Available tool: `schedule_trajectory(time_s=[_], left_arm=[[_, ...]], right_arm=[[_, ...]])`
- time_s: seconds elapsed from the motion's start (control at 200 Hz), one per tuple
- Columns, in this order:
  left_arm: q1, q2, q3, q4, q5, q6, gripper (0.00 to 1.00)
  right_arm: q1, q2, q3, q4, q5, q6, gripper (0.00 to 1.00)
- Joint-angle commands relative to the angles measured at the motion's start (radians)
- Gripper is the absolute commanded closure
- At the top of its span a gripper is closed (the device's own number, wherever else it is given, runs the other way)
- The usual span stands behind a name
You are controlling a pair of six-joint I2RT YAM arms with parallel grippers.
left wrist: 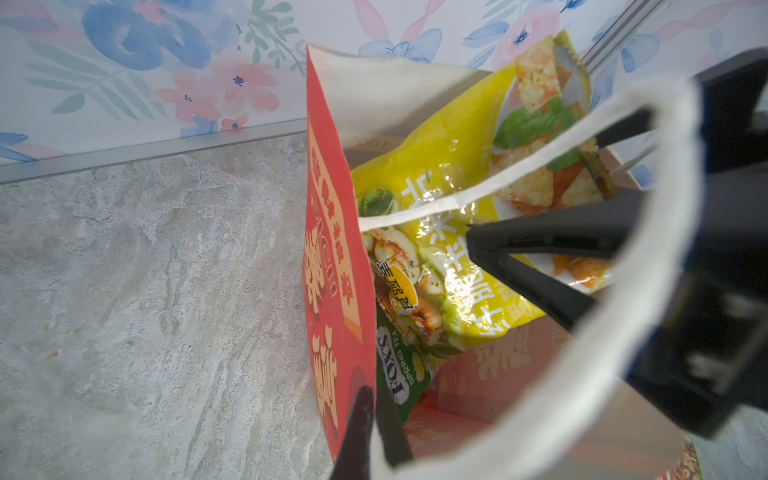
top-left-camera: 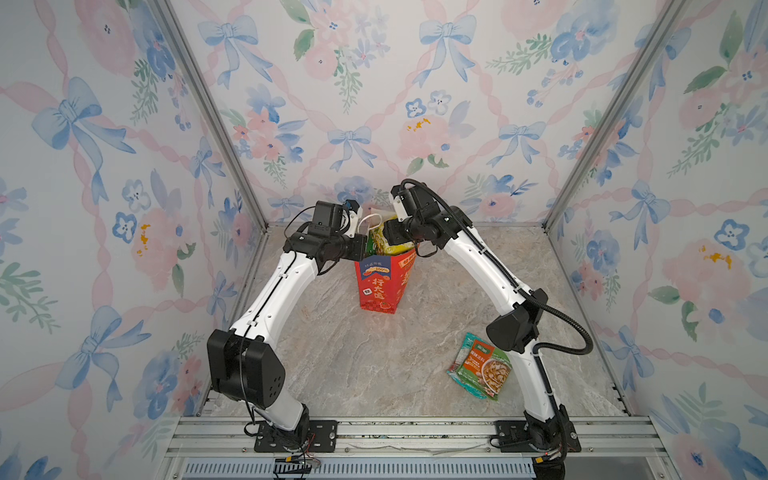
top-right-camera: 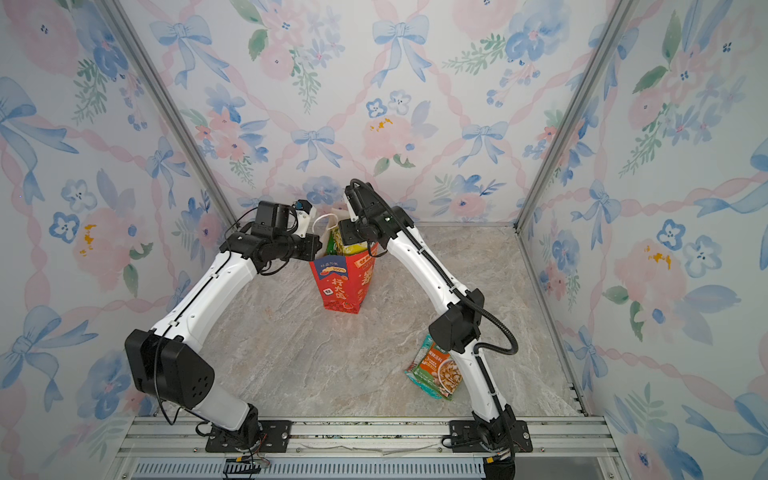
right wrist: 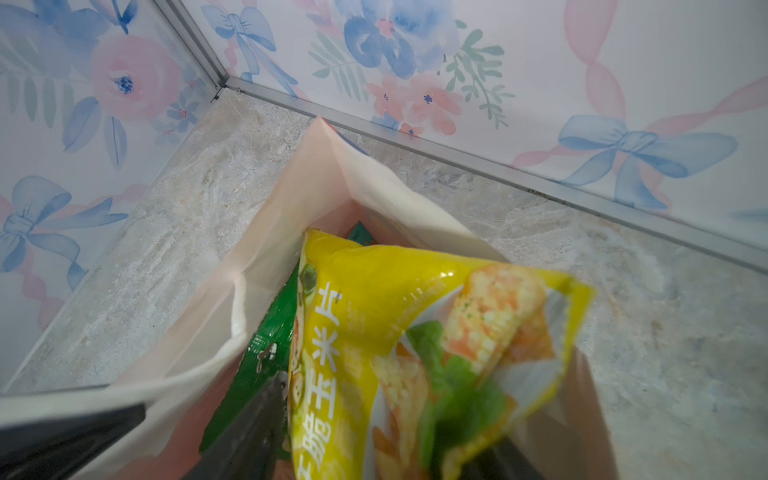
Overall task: Place the snacks into the paper bag
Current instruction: 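Push the corn chip bag deeper into the paper bag and open the right gripper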
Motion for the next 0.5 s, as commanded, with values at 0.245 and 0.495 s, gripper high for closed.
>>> schedule_trajectory(time_s=[0.245, 0.495], left_arm=[[-0.007, -0.013, -0.014, -0.024, 0.019, 0.003, 1.00], [-0.007, -0.016, -0.014, -0.025, 0.017, 0.003, 1.00]], right_arm=[[0.037, -0.175, -0.069, 0.038, 0.059, -0.043, 0.51], [0.036, -0.098, -0.050, 0.009, 0.083, -0.054, 0.60]])
